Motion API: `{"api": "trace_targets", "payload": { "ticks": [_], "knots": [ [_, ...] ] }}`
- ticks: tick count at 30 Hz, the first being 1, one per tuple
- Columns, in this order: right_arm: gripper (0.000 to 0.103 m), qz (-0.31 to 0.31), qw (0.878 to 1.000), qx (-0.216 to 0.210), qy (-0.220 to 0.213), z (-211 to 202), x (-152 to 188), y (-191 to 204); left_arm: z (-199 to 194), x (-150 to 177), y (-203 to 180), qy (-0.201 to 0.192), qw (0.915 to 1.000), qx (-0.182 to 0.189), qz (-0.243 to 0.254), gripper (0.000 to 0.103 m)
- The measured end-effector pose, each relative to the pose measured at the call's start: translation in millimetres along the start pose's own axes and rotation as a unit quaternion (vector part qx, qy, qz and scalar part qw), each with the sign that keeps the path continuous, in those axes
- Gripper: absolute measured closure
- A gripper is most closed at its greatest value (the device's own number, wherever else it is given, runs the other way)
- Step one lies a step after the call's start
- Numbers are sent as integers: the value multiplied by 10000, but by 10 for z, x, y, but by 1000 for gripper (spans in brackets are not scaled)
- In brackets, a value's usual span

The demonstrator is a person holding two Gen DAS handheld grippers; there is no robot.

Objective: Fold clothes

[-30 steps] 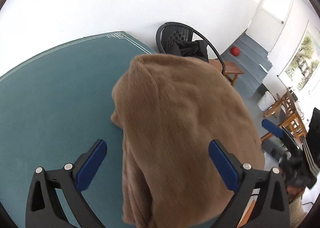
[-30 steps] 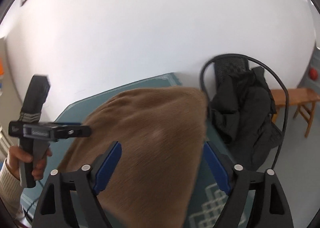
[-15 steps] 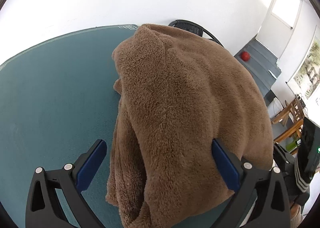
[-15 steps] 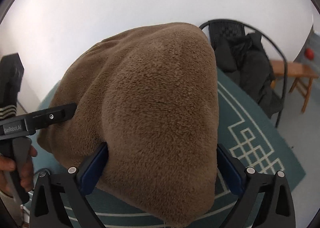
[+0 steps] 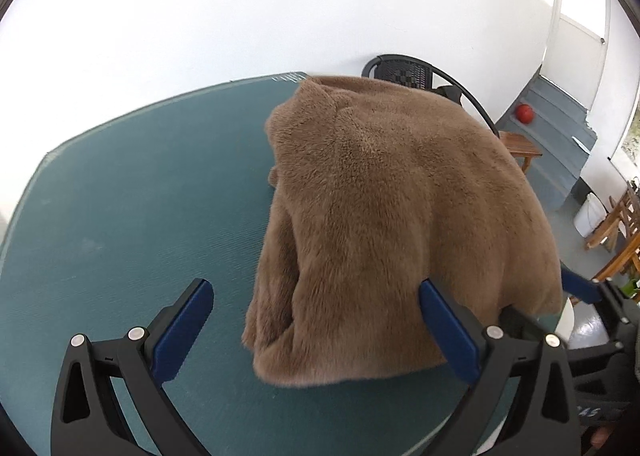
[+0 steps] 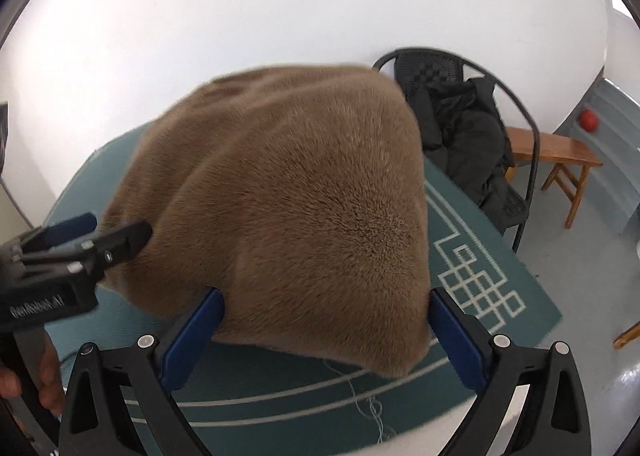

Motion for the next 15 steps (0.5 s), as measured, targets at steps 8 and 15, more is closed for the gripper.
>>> {"api": "trace_targets", "payload": {
  "ticks": [8, 15],
  "knots": [
    [1, -63, 9993, 172, -334, -275, -80, 35, -246, 48, 42, -69, 9980, -586, 223, 1],
    [1, -83, 9990, 219, -390, -303, -65, 54, -314, 32, -86, -171, 9978, -531, 352, 1]
  ]
}}
Point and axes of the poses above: each gripper's, at about its wrist camera, not at the fingertips, and z roughly the way its jaws point, y to its left, x to its underside, the point moved 6 cm from there along z, roughly the way its jaws point, and after that the axes turned 1 degree about -y, right-handed, at the moved point
